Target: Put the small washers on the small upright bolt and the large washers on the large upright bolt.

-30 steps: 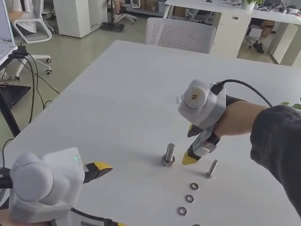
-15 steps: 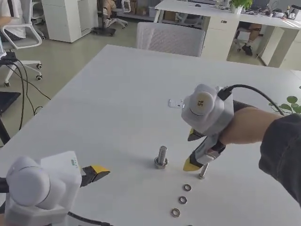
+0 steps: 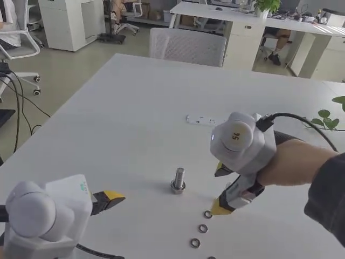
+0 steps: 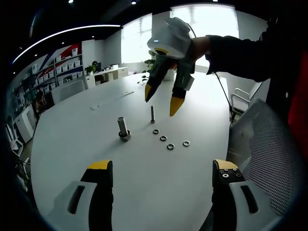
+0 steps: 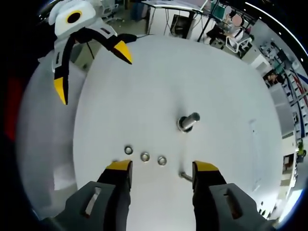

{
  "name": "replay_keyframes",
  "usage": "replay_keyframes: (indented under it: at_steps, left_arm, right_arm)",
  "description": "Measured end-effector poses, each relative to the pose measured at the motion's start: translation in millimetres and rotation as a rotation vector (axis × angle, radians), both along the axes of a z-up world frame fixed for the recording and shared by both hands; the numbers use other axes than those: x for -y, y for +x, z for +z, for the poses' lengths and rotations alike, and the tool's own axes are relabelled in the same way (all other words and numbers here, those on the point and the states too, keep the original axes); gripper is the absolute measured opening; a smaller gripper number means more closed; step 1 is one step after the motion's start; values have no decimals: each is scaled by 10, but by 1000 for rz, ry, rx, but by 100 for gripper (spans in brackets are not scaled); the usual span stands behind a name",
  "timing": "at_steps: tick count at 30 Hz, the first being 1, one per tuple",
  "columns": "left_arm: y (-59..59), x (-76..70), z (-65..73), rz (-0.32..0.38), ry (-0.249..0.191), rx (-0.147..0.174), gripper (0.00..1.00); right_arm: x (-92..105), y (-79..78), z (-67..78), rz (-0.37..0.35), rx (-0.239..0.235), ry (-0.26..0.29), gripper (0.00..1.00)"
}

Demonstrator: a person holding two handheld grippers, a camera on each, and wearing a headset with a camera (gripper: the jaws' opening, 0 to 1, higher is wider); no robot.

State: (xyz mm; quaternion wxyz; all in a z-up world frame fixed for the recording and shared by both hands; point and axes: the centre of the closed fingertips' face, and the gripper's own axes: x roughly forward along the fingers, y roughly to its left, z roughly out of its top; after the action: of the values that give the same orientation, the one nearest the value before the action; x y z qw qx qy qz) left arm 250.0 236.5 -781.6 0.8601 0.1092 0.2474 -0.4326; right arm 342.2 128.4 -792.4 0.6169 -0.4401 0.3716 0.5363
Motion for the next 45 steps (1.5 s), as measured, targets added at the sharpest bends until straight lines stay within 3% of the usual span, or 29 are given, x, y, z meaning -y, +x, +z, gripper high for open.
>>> replay_keyframes:
  at_steps: [8, 22, 34, 45]
  left_arm:
    - [-18, 23, 7, -11, 9, 8, 85]
    - [-59, 55, 15, -21, 8, 15, 85]
    - [-88, 65, 30, -20, 4, 21, 85]
    - [-95, 49, 36, -16, 5, 23, 84]
  right_arm:
    - [37, -262, -58, -11, -35, 25, 51]
    - [157, -770, -415, -34, -129, 19, 47]
    - [211, -845, -635, -58, -167, 0, 41]
    - [190, -816, -753, -43, -162, -31, 34]
